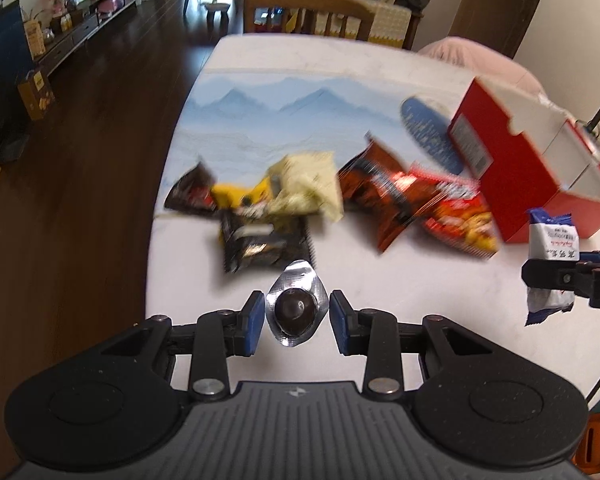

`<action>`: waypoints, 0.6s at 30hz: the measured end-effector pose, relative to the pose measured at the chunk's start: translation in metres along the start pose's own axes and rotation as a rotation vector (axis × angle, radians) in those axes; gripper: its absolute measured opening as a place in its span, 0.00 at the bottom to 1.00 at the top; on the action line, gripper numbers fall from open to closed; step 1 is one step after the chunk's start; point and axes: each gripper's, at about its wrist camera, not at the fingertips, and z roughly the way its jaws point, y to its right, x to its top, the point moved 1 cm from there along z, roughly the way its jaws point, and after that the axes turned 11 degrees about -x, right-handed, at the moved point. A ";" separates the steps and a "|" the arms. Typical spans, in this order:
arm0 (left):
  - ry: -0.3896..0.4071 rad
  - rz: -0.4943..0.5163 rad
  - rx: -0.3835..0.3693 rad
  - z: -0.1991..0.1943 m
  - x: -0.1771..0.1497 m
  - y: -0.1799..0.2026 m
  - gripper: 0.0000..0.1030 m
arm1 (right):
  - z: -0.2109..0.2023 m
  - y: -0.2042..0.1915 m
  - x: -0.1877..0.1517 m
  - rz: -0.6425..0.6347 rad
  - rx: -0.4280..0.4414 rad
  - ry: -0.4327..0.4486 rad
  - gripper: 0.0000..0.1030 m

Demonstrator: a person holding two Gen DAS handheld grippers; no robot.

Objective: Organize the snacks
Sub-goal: 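Carry both snacks into the red box and open both tools to release them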

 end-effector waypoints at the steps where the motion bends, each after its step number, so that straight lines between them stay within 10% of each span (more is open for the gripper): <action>1: 0.010 0.008 -0.008 -0.004 0.004 0.006 0.33 | -0.004 0.004 0.002 0.003 0.000 0.009 0.44; 18: 0.101 0.195 -0.083 0.003 0.083 0.141 0.33 | -0.031 0.112 0.058 0.052 -0.063 0.140 0.44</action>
